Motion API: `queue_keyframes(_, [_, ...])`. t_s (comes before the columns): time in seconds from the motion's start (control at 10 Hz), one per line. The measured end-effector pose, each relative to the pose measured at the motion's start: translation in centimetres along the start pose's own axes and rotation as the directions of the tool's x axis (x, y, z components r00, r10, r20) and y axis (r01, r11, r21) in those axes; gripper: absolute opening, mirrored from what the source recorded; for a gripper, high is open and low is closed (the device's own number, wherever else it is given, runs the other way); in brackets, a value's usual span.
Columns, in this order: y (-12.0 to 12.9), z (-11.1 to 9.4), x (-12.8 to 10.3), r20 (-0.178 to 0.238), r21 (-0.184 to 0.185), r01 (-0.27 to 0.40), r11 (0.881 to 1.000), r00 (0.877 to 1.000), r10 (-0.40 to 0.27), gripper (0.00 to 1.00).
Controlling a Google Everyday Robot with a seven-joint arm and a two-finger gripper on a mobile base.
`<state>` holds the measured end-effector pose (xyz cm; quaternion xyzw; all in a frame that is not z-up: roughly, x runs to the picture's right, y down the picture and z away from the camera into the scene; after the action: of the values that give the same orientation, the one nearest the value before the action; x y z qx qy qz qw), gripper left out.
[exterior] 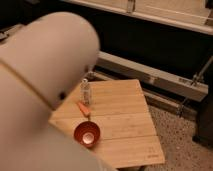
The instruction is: Push the eraser across the table
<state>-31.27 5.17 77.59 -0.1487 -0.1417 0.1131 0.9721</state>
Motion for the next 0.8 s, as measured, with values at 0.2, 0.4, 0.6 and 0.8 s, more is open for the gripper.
queue_keyframes(0.2, [2.2, 1.8, -0.7, -0.113, -0.006, 0.129, 0.992, 0.985, -0.129, 0.00])
queue_keyframes(0.4, [4.9, 4.1, -2.0, -0.189, -0.039, 0.222, 0.974, 0.956, -0.226, 0.00])
queue_keyframes(0.6, [7.1, 6.8, -2.5, -0.209, -0.090, 0.229, 0.969, 0.947, -0.243, 0.00])
queue_keyframes(0.8, [6.7, 9.4, -2.0, -0.183, -0.125, 0.147, 0.981, 0.969, -0.168, 0.00])
